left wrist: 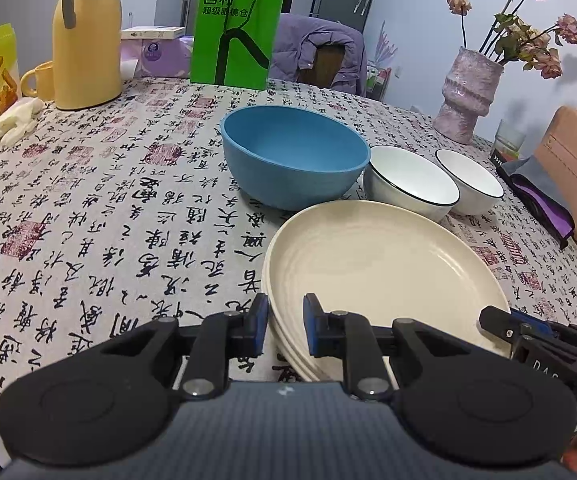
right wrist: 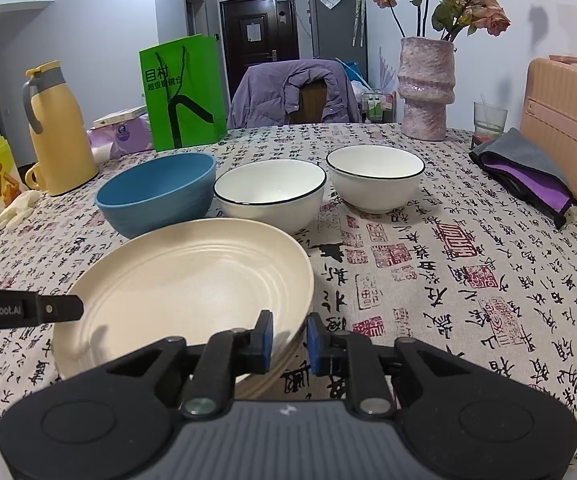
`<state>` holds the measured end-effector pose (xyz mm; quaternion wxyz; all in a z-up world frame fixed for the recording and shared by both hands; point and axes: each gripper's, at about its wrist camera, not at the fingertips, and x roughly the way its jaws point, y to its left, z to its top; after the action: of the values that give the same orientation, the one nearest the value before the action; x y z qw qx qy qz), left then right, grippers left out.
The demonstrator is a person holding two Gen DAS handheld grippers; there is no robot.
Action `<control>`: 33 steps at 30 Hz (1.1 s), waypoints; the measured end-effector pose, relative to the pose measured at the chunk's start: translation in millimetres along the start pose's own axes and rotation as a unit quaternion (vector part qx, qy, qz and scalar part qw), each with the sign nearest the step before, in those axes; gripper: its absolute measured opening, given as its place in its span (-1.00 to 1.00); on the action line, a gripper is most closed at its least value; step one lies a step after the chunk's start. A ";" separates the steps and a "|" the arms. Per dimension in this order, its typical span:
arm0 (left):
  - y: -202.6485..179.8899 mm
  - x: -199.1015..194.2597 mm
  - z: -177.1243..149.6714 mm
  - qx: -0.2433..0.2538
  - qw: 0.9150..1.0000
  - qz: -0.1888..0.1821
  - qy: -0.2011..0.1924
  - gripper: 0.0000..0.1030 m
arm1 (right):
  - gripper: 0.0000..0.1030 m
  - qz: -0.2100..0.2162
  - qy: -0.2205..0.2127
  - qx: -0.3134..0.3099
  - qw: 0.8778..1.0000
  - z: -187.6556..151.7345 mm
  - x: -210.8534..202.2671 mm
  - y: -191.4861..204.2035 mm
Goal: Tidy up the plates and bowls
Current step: 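Open both grippers to release the cream plate onto the stack, then withdraw both open grippers back from the plate stack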
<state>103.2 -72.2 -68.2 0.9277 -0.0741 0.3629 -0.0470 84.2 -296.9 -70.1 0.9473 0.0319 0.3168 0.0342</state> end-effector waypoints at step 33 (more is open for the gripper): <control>43.2 -46.8 -11.0 -0.025 0.987 -0.028 -0.156 1.00 | 1.00 0.080 -0.110 0.031 0.990 -6.8 -35.1 -10.4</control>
<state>62.9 -24.2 -52.4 0.9692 -0.1136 0.2123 -0.0522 52.7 -310.0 -55.4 0.9691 0.0905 0.2082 0.0963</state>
